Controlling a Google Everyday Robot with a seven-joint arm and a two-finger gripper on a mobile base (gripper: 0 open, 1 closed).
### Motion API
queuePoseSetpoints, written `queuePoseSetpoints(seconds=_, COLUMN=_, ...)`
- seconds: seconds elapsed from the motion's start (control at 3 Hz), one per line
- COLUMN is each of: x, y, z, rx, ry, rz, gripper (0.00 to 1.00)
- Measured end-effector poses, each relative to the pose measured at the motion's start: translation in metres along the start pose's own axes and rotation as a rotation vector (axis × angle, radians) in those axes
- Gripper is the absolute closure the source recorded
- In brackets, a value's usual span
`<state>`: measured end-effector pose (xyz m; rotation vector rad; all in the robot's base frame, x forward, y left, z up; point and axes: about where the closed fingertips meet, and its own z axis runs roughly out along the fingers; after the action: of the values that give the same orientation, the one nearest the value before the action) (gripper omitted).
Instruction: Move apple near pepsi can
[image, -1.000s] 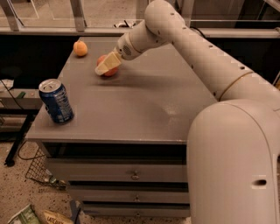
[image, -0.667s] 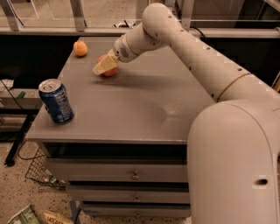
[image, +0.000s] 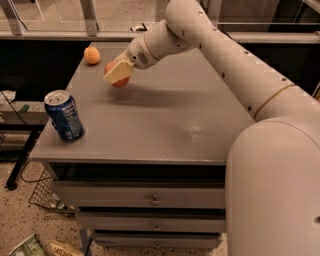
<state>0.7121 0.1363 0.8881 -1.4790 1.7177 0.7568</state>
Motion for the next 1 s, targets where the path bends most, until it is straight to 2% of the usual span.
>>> queuePoseSetpoints(seconds=0.33, x=-0.016, y=0.041, z=-0.015, rx=-0.126, ry=-0.014, rz=-0.140, gripper=0.99)
queuePoseSetpoints(seconds=0.67, x=-0.019, y=0.103, z=-0.001, rx=-0.382, ry=-0.027, rz=-0.287, gripper=1.00)
queuePoseSetpoints(seconds=1.0, x=-0.017, y=0.132, z=0.011, rx=-0.508, ry=-0.045, rz=-0.346, gripper=1.00)
